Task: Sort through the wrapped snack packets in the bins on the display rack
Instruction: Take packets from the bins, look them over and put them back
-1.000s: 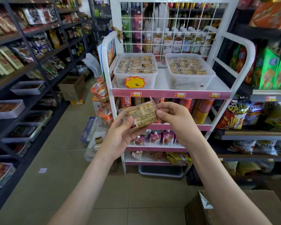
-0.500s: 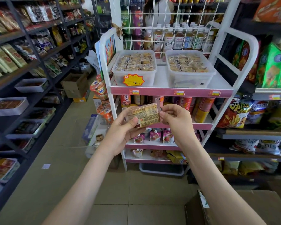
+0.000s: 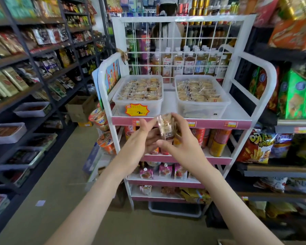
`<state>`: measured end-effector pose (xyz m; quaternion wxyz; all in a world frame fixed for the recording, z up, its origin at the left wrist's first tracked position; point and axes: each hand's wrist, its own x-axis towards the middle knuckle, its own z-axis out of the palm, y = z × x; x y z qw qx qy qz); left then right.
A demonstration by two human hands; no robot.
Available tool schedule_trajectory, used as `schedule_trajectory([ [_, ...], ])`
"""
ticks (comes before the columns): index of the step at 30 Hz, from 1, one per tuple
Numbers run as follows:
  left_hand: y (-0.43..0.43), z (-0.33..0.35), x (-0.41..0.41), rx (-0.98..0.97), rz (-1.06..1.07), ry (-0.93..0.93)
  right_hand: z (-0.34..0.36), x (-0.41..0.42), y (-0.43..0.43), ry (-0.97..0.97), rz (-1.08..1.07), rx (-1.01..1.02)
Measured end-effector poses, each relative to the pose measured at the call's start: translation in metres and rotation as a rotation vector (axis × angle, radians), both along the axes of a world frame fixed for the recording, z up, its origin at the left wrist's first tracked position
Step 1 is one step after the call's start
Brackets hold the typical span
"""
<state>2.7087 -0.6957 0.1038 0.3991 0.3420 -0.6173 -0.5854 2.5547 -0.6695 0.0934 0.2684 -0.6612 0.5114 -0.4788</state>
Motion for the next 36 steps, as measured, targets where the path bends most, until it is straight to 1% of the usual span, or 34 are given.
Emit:
schedule_trajectory([
  [1,-0.007,0.005,-0.004,-0.007,-0.042,-0.054,0.003,-0.003,-0.007,-0.032,0.002,-0.005],
  [3,-0.026,0.009,-0.002,0.028,-0.116,-0.098,0.012,-0.008,-0.024,-0.064,-0.035,-0.027],
  [4,-0.038,0.012,0.001,0.003,-0.098,-0.132,0.017,-0.010,-0.036,-0.090,-0.057,-0.023],
  [6,-0.059,0.025,0.009,-0.186,-0.017,-0.271,0.025,-0.014,-0.068,-0.162,-0.082,0.016],
  [8,-0.085,0.033,0.019,-0.385,0.155,-0.452,0.033,-0.022,-0.106,-0.194,-0.099,0.009],
  [11,-0.144,0.034,0.030,-0.536,0.360,-0.628,0.048,-0.036,-0.172,-0.150,-0.090,-0.045],
  [14,-0.203,0.030,0.030,-0.644,0.414,-0.784,0.058,-0.043,-0.237,-0.101,-0.088,-0.017],
  [17,-0.252,0.025,0.023,-0.738,0.388,-0.941,0.056,-0.043,-0.296,-0.040,-0.108,0.043],
  [19,-0.278,0.024,0.016,-0.740,0.292,-1.020,0.050,-0.044,-0.324,0.044,-0.125,0.063],
  [22,-0.304,0.023,0.009,-0.715,0.127,-1.139,0.041,-0.047,-0.348,0.230,-0.133,0.121],
  [24,-0.311,0.021,0.009,-0.696,0.033,-1.252,0.038,-0.049,-0.355,0.375,-0.082,0.158],
  [26,-0.313,0.017,0.011,-0.647,-0.036,-1.318,0.041,-0.049,-0.359,0.550,-0.030,0.182],
  [28,-0.308,0.014,0.020,-0.650,-0.051,-1.295,0.047,-0.045,-0.363,0.729,-0.005,0.188],
  [31,-0.299,0.011,0.032,-0.729,-0.062,-1.191,0.048,-0.036,-0.369,0.956,0.038,0.233],
  [32,-0.299,0.009,0.035,-0.739,-0.095,-1.218,0.044,-0.033,-0.371,1.050,0.067,0.290],
  [34,-0.299,0.005,0.036,-0.755,-0.163,-1.353,0.033,-0.028,-0.375,1.201,0.123,0.400],
  [35,-0.298,0.004,0.035,-0.763,-0.153,-1.393,0.028,-0.027,-0.377,1.246,0.130,0.423],
  [36,-0.299,0.002,0.035,-0.791,-0.122,-1.394,0.025,-0.028,-0.380,1.275,0.130,0.438],
])
